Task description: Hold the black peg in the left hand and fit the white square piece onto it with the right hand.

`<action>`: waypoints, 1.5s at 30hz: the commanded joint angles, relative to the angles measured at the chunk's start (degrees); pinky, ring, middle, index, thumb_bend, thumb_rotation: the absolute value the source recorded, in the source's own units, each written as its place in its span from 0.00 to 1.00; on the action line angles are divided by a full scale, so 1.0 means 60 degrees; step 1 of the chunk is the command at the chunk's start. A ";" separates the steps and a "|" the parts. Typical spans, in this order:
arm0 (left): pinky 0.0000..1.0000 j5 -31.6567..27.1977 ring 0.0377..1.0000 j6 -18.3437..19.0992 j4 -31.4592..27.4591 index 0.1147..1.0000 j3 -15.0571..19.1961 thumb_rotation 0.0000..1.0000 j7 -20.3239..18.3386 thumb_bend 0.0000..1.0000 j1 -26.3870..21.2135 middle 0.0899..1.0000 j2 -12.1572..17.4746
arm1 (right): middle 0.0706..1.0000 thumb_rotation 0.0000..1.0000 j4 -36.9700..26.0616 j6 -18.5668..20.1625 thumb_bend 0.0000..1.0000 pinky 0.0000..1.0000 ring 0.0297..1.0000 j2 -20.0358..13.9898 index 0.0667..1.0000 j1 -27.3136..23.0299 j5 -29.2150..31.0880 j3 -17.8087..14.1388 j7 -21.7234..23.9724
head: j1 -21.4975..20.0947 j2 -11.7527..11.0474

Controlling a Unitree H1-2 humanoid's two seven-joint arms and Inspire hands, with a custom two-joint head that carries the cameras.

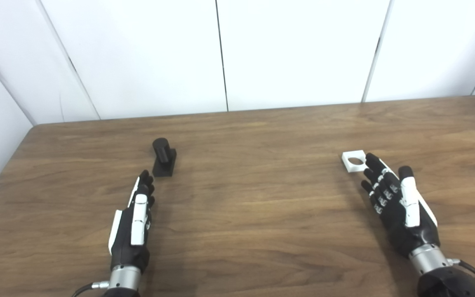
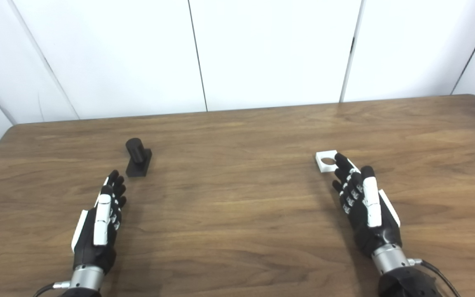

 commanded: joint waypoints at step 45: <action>1.00 1.0130 1.00 0.3030 0.1263 0.89 -0.1122 0.50 0.1074 0.79 -0.3216 0.98 0.0758 | 0.97 0.95 -0.0002 -0.0354 0.64 1.00 1.00 0.0097 0.90 -0.0209 -0.0008 0.0028 0.0022 | 0.0027 -0.0166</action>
